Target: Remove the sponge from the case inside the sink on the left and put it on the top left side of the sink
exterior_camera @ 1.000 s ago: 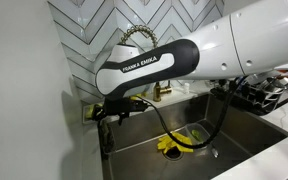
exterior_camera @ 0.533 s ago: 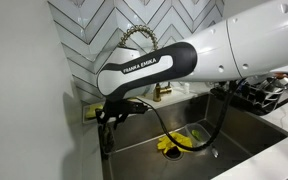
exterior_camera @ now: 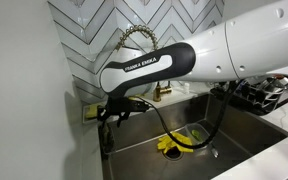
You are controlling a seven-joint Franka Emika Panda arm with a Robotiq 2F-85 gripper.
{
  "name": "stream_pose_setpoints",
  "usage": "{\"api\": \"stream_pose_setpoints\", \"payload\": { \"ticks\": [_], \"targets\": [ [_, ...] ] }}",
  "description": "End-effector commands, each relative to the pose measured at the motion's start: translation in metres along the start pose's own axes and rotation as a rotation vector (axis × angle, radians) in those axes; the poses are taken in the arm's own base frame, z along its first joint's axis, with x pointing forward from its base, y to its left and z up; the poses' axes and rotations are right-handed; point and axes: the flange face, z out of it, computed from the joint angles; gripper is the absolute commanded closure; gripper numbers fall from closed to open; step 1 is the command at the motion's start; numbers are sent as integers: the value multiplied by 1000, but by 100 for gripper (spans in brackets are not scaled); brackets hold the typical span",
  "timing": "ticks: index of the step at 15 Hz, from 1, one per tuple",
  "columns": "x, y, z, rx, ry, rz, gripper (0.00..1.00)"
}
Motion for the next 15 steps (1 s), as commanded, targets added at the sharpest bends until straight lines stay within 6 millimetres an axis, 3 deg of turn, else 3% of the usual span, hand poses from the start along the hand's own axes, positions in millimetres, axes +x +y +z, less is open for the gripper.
{"api": "stream_pose_setpoints", "payload": {
  "ticks": [1, 4, 6, 9, 15],
  "targets": [
    [6, 0, 4, 15, -15, -7, 64],
    [10, 2, 5, 25, -12, -13, 89],
    [12, 3, 4, 29, -11, -17, 100],
    [14, 0, -1, 27, -29, -24, 97],
    [6, -30, -46, 20, -193, -27, 98]
  ]
}}
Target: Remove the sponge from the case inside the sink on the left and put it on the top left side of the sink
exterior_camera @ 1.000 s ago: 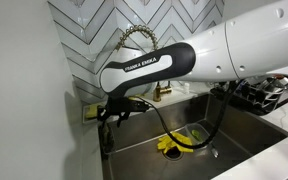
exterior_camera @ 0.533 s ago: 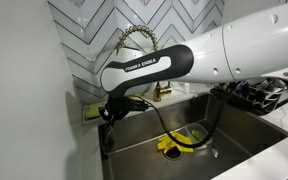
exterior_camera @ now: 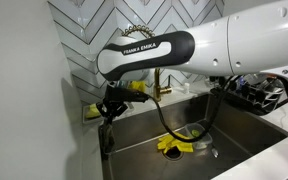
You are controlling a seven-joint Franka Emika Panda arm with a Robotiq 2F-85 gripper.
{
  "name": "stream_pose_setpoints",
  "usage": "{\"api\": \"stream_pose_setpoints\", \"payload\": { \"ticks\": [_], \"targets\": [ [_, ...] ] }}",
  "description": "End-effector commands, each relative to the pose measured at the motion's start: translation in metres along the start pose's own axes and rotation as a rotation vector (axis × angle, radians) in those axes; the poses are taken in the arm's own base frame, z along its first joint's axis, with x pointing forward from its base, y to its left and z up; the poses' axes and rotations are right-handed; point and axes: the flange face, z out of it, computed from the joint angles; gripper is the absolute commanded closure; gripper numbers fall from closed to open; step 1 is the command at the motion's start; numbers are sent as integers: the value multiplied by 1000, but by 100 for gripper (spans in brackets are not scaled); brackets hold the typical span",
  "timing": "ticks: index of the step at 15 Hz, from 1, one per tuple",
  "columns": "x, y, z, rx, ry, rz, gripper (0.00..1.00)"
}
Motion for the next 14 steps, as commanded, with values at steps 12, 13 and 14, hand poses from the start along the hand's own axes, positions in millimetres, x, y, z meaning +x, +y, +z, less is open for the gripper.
{"api": "stream_pose_setpoints", "payload": {
  "ticks": [12, 13, 14],
  "targets": [
    [-40, -45, -59, -150, -338, -59, 98],
    [-41, -42, -62, -172, -337, -52, 98],
    [-38, -38, -63, -126, -338, -40, 92]
  ]
}}
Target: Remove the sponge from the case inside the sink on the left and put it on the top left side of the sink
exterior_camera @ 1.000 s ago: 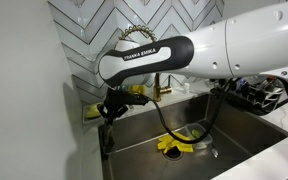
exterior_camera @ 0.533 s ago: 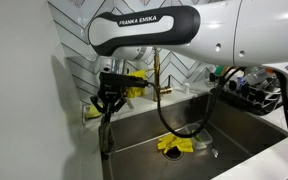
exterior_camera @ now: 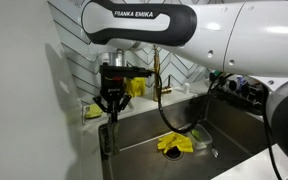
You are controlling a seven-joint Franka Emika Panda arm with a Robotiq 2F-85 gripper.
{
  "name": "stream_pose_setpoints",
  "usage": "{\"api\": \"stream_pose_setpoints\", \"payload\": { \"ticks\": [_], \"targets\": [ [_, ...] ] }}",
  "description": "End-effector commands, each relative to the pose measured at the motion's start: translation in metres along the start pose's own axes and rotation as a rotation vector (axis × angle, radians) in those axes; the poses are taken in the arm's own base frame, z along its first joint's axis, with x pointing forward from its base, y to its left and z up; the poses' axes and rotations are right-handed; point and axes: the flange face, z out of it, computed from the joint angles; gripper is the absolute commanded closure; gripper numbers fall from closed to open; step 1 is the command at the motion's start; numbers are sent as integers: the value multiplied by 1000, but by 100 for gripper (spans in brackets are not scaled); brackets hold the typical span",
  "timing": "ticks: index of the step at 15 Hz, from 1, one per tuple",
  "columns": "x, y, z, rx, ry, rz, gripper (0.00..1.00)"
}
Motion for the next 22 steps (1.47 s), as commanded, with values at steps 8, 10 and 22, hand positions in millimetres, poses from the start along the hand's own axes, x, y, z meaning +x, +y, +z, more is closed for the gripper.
{"api": "stream_pose_setpoints", "payload": {
  "ticks": [8, 10, 22],
  "targets": [
    [0, -2, 0, -28, 8, 4, 92],
    [0, -2, 0, -28, 8, 4, 92],
    [42, -16, -31, -1, 454, 51, 98]
  ]
}}
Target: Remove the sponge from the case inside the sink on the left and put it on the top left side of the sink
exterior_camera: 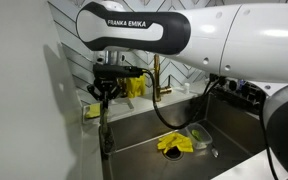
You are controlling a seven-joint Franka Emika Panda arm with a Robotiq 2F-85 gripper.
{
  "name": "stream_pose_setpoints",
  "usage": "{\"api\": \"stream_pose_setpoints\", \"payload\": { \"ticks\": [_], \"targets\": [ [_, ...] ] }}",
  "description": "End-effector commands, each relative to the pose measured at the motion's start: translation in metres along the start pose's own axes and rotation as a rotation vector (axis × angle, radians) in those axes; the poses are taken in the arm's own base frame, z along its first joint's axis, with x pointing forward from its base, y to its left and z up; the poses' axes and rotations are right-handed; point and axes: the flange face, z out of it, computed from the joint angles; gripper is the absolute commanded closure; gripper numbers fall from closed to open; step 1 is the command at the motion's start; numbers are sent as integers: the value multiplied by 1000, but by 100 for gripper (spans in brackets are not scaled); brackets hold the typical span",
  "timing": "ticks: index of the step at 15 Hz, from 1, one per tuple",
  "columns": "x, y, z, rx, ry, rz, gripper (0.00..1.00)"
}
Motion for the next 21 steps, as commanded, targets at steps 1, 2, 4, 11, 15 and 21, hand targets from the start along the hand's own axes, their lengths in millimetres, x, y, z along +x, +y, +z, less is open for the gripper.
{"api": "stream_pose_setpoints", "payload": {
  "ticks": [1, 2, 4, 11, 15, 21],
  "targets": [
    [16, -8, -1, 15, 159, 33, 98],
    [20, -7, -1, 21, 194, 38, 98],
    [28, -4, -2, 35, 263, 61, 98],
    [45, 4, 16, 108, 436, 82, 98],
    [49, 10, 28, 153, 520, 75, 98],
    [37, 18, 44, 139, 468, 127, 43]
  ]
}}
